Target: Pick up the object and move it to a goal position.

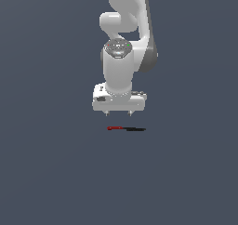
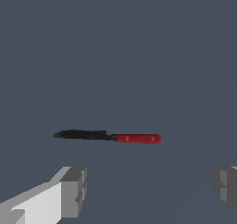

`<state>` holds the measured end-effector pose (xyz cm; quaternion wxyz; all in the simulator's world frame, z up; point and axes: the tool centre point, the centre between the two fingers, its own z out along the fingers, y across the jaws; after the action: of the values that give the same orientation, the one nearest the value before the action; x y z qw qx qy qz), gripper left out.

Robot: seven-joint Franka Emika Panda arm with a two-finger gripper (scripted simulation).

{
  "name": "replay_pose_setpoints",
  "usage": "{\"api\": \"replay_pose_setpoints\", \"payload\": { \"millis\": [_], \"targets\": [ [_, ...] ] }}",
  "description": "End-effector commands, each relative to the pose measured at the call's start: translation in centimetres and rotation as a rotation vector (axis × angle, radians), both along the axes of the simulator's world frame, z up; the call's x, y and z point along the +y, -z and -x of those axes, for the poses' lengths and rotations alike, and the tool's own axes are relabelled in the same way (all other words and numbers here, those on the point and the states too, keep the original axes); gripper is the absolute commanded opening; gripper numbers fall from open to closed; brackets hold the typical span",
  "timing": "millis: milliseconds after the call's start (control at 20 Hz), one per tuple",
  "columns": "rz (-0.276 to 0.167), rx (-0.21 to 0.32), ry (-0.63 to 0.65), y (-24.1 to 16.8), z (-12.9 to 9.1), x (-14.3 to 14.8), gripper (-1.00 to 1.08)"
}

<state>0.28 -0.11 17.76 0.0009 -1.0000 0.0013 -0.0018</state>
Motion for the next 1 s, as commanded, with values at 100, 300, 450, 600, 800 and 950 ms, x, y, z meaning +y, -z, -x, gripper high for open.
{"api": "replay_pose_setpoints", "payload": {
  "millis": [100, 300, 450, 600, 800, 950],
  "targets": [
    [0.001, 0.000, -0.002, 0.03, 0.00, 0.05, 1.00],
    [0.010, -0.001, -0.015, 0.23, 0.01, 0.46, 1.00],
    [0.017, -0.001, -0.025, 0.38, 0.02, 0.78, 1.00],
    [0.018, -0.001, -0.026, 0.41, 0.02, 0.87, 1.00],
    [0.018, -0.001, -0.035, 0.48, 0.02, 0.83, 1.00],
    [0.020, 0.000, -0.060, 0.69, 0.02, 0.87, 1.00]
  ]
}}
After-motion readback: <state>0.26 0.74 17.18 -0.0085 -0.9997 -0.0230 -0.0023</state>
